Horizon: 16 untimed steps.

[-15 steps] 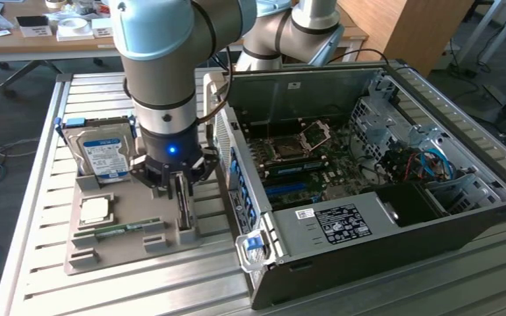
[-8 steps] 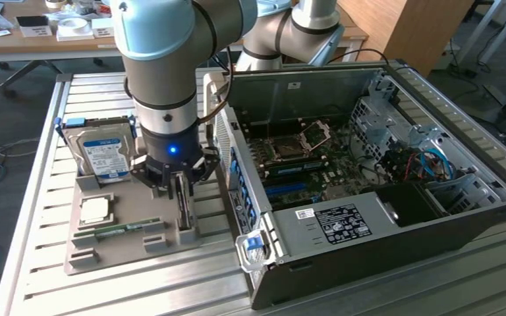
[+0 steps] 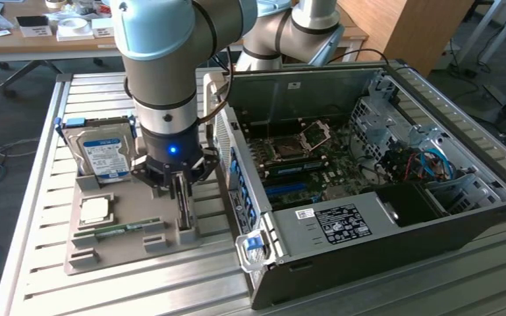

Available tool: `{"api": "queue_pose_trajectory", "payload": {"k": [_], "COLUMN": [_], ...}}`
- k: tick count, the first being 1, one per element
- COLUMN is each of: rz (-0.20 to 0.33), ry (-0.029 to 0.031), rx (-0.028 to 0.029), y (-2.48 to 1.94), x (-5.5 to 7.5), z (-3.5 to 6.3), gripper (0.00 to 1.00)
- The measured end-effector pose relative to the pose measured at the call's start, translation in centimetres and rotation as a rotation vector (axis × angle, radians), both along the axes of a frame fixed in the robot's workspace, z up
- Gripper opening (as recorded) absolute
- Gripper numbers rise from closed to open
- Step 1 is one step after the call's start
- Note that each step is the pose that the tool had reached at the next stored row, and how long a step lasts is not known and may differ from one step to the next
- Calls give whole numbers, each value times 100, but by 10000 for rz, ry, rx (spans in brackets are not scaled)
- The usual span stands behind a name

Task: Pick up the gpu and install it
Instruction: 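Pick up the gpu and move the gpu toward the slot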

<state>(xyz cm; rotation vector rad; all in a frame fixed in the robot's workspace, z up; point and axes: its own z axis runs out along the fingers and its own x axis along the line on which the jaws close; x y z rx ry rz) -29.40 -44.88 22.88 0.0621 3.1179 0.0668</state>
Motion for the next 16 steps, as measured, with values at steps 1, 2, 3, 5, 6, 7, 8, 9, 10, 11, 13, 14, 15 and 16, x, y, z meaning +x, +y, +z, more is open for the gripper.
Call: {"api": "queue_pose_trajectory", "payload": {"k": [1,2,3,5,6,7,8,9,10,11,13,14,15,16], "rz": [0,0,0,0,0,0,0,0,0,0,0,0,0,0], "ry": [0,0,0,0,0,0,0,0,0,0,0,0,0,0], "rx": [0,0,0,0,0,0,0,0,0,0,0,0,0,0], "y": [0,0,0,0,0,0,0,0,0,0,0,0,0,0], "x": [0,0,0,0,0,0,0,0,0,0,0,0,0,0], "z": [0,0,0,0,0,0,0,0,0,0,0,0,0,0], "gripper": [33,33,33,33,33,33,33,33,33,33,33,33,33,33]}}
